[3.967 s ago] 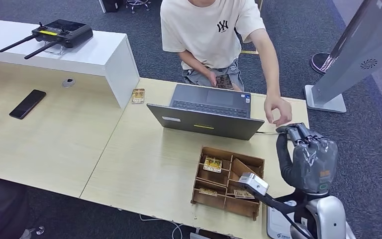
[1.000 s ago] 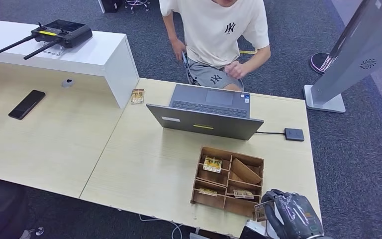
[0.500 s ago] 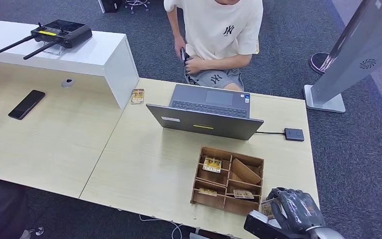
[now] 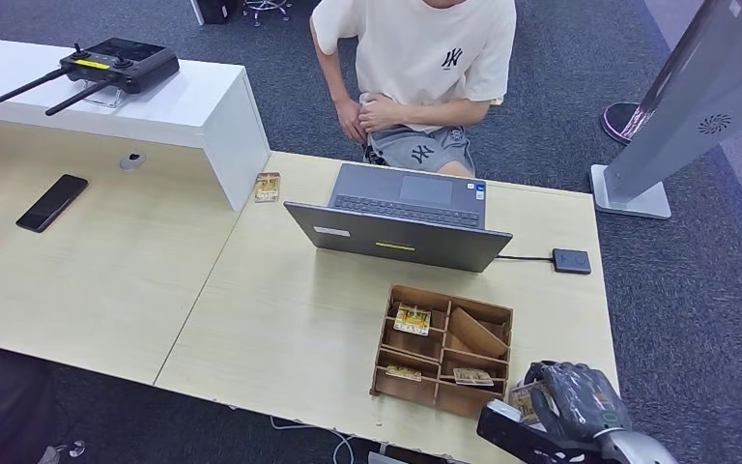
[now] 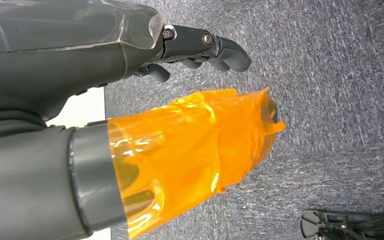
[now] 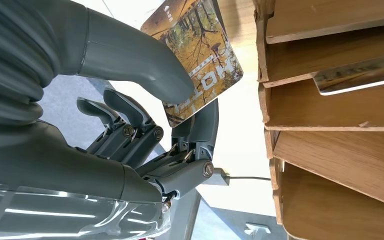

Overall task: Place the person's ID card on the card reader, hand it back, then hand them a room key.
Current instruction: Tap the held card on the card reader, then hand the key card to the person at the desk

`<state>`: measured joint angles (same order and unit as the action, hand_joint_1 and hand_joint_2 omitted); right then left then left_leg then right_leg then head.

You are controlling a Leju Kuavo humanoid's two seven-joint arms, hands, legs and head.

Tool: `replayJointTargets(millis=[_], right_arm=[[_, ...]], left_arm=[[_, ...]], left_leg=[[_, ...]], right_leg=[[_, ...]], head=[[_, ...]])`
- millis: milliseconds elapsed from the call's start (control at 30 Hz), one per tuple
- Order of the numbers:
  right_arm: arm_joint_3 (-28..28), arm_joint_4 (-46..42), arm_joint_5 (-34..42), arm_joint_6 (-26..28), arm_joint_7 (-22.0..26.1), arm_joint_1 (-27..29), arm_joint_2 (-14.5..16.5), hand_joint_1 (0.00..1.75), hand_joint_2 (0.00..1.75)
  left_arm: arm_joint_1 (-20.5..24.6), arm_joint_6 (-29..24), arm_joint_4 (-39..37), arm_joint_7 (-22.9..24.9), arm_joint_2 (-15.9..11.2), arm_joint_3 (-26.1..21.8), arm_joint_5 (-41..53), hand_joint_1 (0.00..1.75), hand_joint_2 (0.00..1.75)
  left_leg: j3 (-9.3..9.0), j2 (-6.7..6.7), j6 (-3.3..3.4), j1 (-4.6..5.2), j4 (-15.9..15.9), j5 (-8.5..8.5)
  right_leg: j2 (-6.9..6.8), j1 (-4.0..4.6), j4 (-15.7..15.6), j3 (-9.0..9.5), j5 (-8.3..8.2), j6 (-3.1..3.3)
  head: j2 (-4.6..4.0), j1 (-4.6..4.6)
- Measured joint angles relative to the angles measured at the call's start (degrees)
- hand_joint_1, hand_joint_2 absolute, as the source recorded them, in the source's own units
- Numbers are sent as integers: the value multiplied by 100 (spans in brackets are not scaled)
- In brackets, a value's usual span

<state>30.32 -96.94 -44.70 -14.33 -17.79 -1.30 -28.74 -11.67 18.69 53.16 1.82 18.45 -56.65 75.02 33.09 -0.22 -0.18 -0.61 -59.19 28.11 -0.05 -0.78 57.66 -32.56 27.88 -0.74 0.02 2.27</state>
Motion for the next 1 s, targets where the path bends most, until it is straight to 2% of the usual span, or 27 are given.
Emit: replayJointTargets(millis=[1000], right_arm=[[299,674,81,-133,-39,-273,2,175,175]], left_arm=[[182,-89,-264,-199,-44,-249,319,0,0]], left_leg=[[0,-1,0,0,-1,0]], right_leg=[[-1,0,0,0,0,0]], head=[[0,1]])
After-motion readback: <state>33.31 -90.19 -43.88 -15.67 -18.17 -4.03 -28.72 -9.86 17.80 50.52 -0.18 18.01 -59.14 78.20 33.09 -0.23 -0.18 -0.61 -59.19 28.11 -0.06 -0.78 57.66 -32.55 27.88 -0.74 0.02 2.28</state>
